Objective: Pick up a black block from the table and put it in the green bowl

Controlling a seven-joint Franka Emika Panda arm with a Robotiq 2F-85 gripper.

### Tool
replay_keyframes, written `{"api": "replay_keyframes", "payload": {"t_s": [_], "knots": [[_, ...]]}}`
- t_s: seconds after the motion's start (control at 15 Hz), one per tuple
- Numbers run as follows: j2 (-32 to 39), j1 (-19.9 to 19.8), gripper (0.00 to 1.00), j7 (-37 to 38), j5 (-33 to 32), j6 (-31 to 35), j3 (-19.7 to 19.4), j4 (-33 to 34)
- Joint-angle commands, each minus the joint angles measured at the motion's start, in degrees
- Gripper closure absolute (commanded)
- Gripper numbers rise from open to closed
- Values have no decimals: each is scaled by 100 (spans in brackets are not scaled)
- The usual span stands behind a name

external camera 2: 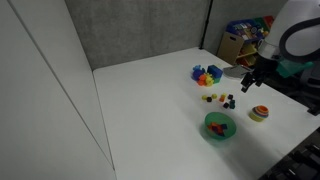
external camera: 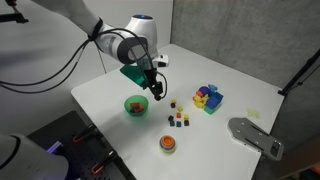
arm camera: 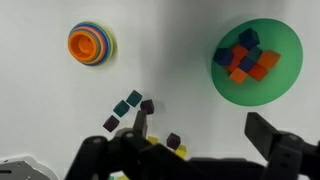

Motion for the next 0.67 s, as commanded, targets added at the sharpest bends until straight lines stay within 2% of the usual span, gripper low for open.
{"api": "replay_keyframes", "payload": {"t_s": [0.0, 0.07, 0.13, 0.4, 0.47, 0.6], "knots": [[613, 49, 0, -58, -452, 123, -136, 433], [626, 82, 0, -52, -542, 87, -148, 446], [508, 56, 0, -22, -332, 114, -118, 265], [646, 75, 0, -25, -422, 115, -130, 386], [778, 108, 0, 162, -497, 208, -171, 485], [983, 57, 0, 6, -296, 243, -116, 628]]}}
